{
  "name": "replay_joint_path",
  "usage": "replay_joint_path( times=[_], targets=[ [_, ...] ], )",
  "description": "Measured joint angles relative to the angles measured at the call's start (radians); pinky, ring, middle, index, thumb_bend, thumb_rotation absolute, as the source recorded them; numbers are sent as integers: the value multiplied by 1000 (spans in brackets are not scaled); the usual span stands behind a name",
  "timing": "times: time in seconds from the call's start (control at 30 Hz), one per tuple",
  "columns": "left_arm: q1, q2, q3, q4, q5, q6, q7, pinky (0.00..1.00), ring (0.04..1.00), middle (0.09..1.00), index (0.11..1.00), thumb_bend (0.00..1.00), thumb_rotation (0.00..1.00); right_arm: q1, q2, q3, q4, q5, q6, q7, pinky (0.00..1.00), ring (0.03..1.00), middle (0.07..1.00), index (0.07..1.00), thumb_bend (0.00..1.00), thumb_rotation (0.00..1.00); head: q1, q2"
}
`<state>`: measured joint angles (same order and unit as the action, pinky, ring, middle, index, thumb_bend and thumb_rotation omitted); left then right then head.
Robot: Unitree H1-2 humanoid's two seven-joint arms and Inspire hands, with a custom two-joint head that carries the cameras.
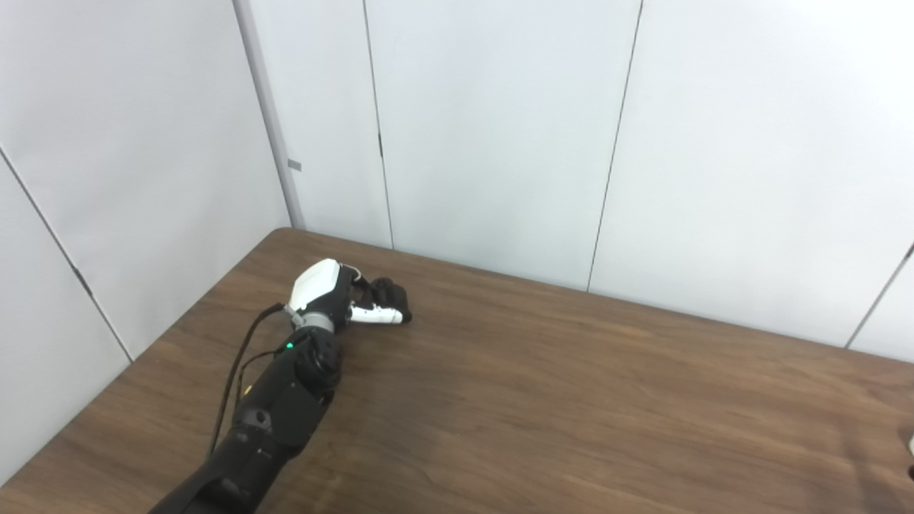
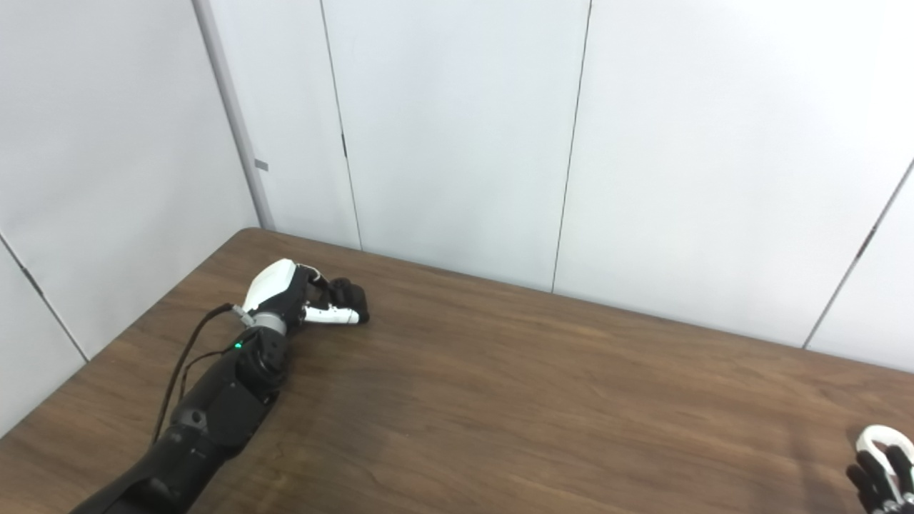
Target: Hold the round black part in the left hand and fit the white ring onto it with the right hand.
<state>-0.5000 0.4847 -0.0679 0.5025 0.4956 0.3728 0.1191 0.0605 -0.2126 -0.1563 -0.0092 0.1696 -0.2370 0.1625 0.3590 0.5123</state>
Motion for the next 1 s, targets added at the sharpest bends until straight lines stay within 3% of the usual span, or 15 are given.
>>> replay_joint_path(
  times=[0.33,0.77,1.0],
  targets=[
    [36,2,-28,-82,37,-30,-2,1000,921,792,484,522,46,3,0,8,-8,-1,20,-4,1000,940,938,995,501,1000,-31,9],
    [142,1,-43,-369,88,-13,-46,1000,909,793,486,523,49,8,10,18,-20,-41,33,-12,984,914,913,981,545,969,-80,26],
    [217,-56,-44,-542,92,23,-85,1000,908,802,486,521,49,8,15,19,-19,-57,25,-12,968,889,901,964,562,944,-118,41]
  ],
)
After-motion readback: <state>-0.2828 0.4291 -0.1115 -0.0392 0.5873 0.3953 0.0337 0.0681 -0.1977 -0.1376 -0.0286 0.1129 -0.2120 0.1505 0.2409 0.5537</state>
